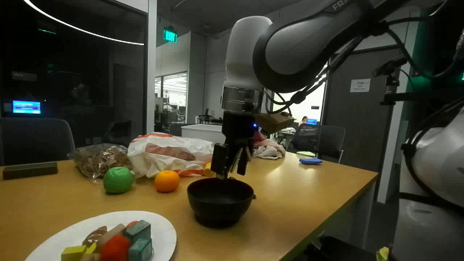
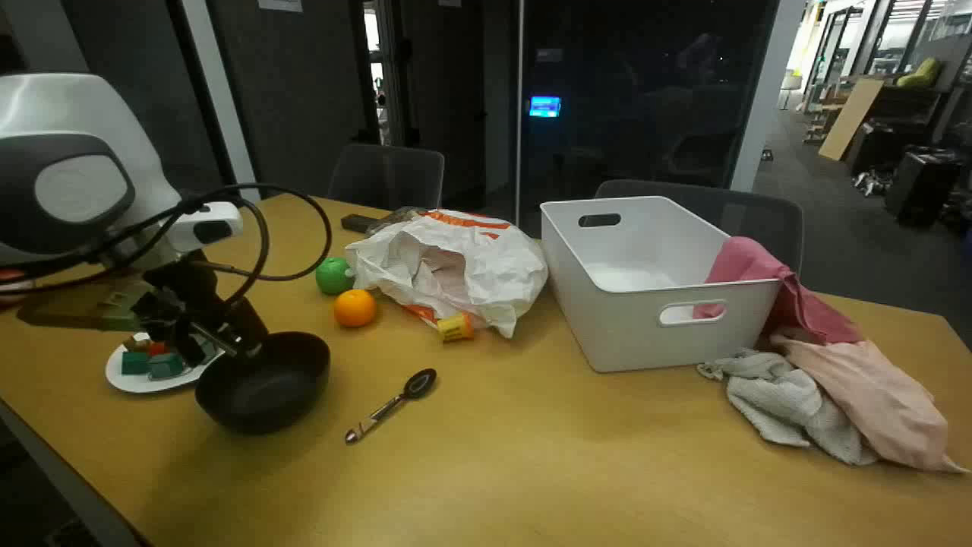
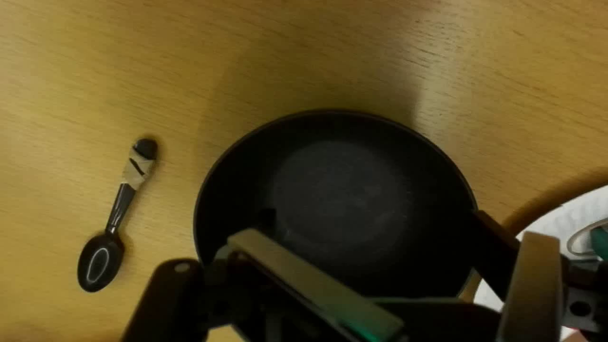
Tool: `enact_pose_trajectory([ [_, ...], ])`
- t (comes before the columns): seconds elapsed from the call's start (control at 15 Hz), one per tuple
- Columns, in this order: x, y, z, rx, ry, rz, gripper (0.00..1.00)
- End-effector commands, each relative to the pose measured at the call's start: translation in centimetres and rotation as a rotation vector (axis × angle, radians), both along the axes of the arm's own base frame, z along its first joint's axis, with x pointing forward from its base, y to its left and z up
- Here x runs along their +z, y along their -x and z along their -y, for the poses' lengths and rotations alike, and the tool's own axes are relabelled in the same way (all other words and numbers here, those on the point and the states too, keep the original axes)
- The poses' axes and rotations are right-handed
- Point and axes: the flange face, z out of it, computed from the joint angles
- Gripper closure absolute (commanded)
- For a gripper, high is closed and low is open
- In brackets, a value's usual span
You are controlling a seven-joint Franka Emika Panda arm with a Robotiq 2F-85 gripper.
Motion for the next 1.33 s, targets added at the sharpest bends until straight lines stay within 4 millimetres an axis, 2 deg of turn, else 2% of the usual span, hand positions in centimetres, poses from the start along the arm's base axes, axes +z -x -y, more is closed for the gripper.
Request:
enact_pose_trajectory([
  [0.0,0.2,-0.1,0.0,0.0,-0.001,0.002,0.0],
  [0.53,0.2,-0.1,-0.4,0.011,-0.005,0.003,0.0],
  [0.8,0.6,0.2,-4.7,0.145,0.016,0.012,0.0],
  [1.07,3.1,0.6,-10.2,0.3,0.062,0.07,0.0],
  [1.2,2.8,0.9,-12.7,0.364,0.035,0.07,0.0],
  [1.27,2.0,1.0,-13.9,0.394,0.015,0.063,0.0],
])
